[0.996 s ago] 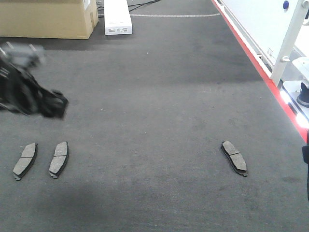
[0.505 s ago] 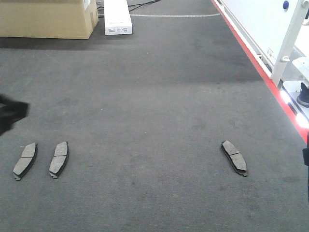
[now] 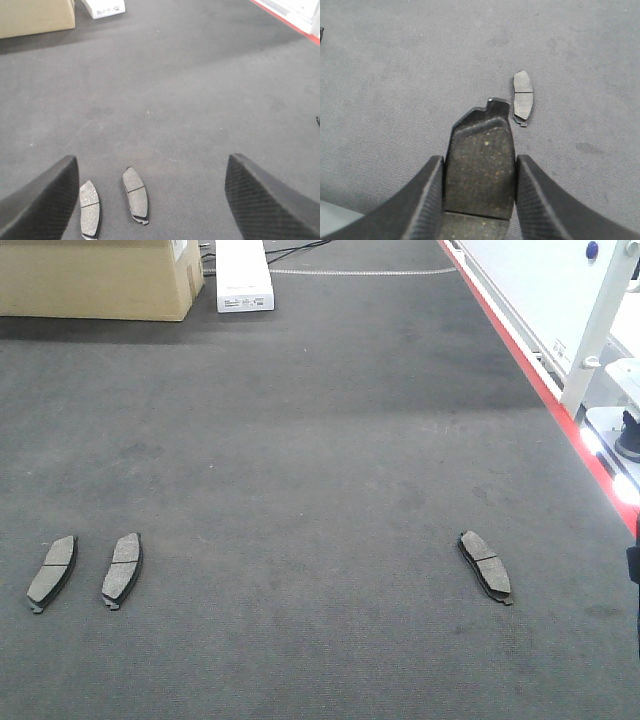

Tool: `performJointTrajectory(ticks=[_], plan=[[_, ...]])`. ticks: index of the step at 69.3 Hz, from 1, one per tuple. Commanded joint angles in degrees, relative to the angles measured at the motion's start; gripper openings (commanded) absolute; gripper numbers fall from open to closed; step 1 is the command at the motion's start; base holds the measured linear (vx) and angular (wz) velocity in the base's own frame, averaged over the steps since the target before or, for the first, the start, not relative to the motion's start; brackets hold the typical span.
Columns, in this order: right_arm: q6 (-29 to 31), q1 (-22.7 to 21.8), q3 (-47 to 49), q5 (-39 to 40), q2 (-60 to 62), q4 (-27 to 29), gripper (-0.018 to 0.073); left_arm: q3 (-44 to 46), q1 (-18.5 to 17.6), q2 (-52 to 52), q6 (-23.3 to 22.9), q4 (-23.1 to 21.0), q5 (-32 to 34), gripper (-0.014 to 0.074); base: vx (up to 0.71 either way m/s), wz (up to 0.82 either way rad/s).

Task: Move and align brake pads A on conveyor
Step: 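Raise the open left gripper away from the placed pads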

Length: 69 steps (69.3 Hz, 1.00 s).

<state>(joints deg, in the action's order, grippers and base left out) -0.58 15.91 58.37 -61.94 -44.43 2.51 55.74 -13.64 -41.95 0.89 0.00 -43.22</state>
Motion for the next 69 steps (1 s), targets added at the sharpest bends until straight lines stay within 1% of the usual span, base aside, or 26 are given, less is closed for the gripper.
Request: performJointTrajectory(ticks=[1,45,69], plan=[[0.6,-0.1,1.6,4.0,0.1,0.0,-0.0008,1.5,-0.5,0.2,0.0,0.0,4.3,0.0561,0.0,0.0],[0.6,-0.1,1.6,4.1,0.1,0.0,-0.0008,1.5,-0.5,0.2,0.0,0.0,4.1,0.0561,0.0,0.0],[0.6,-0.1,1.6,6.5,0.1,0.0,-0.0008,1.5,-0.5,0.2,0.0,0.0,4.1,0.0561,0.0,0.0]])
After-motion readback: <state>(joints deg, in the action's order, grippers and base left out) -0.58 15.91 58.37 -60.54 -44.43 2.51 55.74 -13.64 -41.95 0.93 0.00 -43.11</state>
